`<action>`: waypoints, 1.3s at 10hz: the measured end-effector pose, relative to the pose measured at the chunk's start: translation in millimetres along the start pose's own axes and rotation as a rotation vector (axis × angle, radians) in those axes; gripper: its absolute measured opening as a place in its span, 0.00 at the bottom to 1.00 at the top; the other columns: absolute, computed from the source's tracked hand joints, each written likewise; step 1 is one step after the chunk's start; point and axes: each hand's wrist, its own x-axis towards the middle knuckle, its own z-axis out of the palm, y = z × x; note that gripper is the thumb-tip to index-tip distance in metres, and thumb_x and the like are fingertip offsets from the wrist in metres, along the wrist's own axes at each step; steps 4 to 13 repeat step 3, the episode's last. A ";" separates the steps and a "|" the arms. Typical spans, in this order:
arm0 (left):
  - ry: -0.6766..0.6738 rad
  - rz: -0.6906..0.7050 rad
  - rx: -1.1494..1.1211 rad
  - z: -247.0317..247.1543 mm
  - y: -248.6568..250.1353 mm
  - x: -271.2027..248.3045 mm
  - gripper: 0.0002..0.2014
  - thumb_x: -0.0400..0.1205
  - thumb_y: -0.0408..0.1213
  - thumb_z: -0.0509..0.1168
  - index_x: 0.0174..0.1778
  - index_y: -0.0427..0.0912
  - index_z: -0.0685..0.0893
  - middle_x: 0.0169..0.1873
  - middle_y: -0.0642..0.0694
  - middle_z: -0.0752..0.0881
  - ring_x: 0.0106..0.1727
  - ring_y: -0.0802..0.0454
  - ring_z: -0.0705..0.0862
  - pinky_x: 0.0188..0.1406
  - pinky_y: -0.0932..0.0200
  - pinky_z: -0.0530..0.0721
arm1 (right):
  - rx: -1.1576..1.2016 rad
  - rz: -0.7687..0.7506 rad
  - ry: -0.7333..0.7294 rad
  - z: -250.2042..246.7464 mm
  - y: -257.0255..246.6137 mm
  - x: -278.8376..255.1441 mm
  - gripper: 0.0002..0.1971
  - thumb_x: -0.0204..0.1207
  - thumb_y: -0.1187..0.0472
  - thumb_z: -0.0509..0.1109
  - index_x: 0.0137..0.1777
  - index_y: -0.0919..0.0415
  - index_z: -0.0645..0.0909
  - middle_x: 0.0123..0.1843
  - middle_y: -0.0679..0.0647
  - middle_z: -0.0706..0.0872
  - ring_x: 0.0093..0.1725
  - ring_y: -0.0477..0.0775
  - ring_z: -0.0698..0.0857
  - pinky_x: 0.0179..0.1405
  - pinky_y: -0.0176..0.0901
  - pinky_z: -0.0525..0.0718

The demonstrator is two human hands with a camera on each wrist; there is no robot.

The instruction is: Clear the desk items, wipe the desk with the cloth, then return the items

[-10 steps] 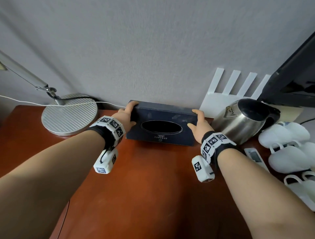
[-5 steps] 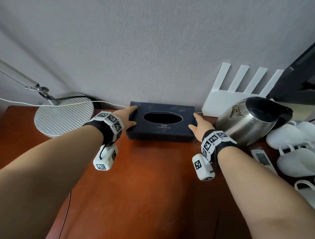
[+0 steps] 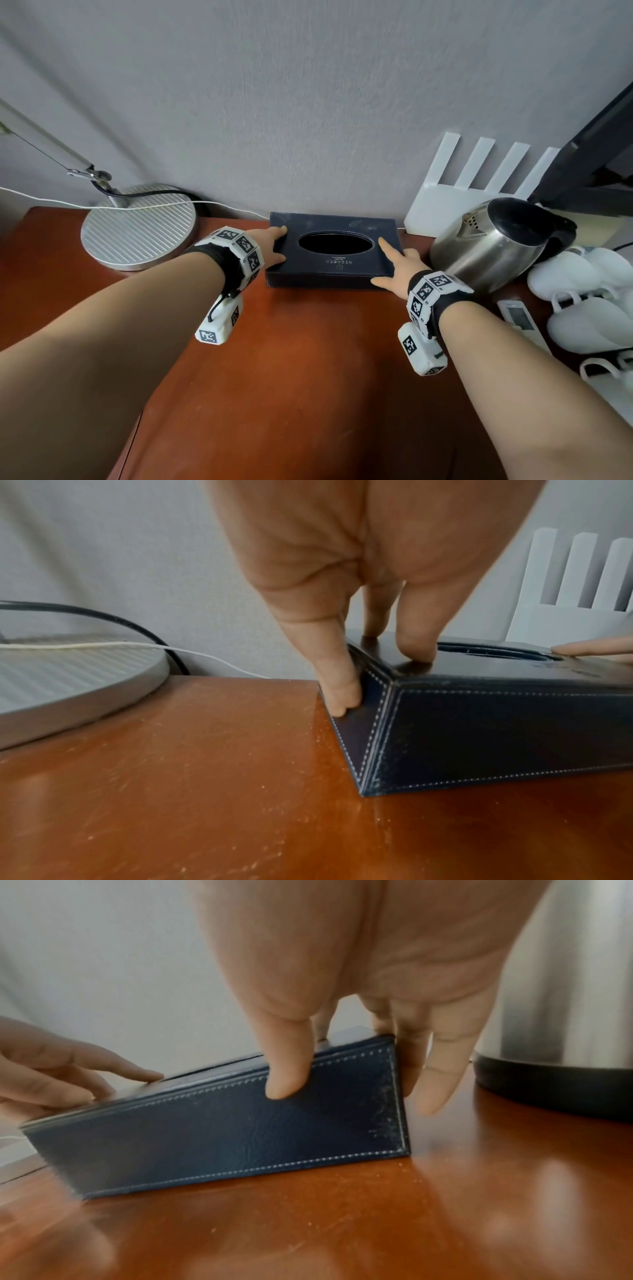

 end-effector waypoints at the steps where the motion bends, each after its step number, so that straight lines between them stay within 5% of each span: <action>1: -0.034 -0.005 0.018 -0.6 1.8 -4.2 0.36 0.83 0.44 0.62 0.83 0.49 0.50 0.76 0.41 0.71 0.73 0.41 0.74 0.70 0.53 0.71 | -0.032 0.014 0.037 0.6 -0.3 -6.1 0.38 0.78 0.47 0.65 0.82 0.41 0.46 0.81 0.58 0.53 0.74 0.62 0.70 0.73 0.50 0.72; 3: 0.109 0.022 -0.011 -20.4 8.0 -31.2 0.37 0.81 0.45 0.64 0.82 0.42 0.52 0.78 0.38 0.66 0.77 0.40 0.67 0.74 0.48 0.69 | -0.090 -0.046 0.176 -25.6 -13.0 -43.4 0.34 0.80 0.49 0.64 0.82 0.48 0.52 0.83 0.57 0.52 0.81 0.62 0.58 0.80 0.50 0.60; 13: 0.109 0.022 -0.011 -20.4 8.0 -31.2 0.37 0.81 0.45 0.64 0.82 0.42 0.52 0.78 0.38 0.66 0.77 0.40 0.67 0.74 0.48 0.69 | -0.090 -0.046 0.176 -25.6 -13.0 -43.4 0.34 0.80 0.49 0.64 0.82 0.48 0.52 0.83 0.57 0.52 0.81 0.62 0.58 0.80 0.50 0.60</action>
